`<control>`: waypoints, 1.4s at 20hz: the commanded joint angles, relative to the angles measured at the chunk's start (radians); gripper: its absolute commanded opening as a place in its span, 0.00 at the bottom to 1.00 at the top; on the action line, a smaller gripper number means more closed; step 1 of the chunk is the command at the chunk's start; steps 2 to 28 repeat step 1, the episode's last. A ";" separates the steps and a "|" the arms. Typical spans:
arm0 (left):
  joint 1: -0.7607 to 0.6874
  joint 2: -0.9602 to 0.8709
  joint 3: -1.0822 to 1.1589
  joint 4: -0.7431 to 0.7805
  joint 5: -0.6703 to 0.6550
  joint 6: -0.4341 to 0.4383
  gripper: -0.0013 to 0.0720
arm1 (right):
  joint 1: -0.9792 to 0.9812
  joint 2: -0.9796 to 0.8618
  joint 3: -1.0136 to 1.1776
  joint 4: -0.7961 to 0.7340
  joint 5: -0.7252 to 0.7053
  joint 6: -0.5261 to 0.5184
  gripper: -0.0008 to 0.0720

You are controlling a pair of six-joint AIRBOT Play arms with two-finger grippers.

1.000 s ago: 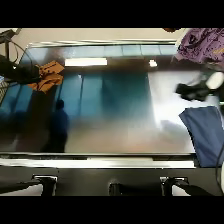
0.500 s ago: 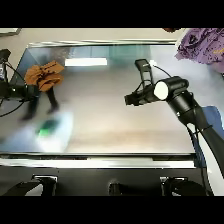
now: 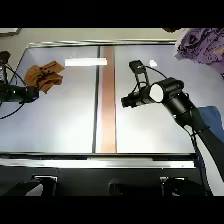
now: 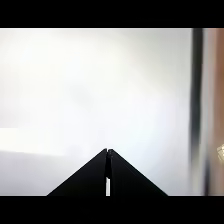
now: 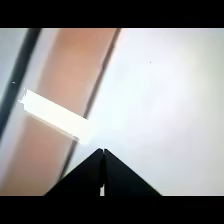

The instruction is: Fold the clothes and pants, and hang the long-sleeved shirts on hangers.

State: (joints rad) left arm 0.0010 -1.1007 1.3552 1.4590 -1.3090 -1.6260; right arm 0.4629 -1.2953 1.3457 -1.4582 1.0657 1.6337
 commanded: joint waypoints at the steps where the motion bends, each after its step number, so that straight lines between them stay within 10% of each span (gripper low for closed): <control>1: 0.000 0.001 -0.001 0.000 0.001 0.001 0.05 | 0.002 0.000 0.001 -0.001 0.000 0.000 0.05; 28: 0.000 0.001 -0.001 0.000 0.001 0.001 0.05 | 0.002 0.000 0.001 -0.001 0.000 0.000 0.05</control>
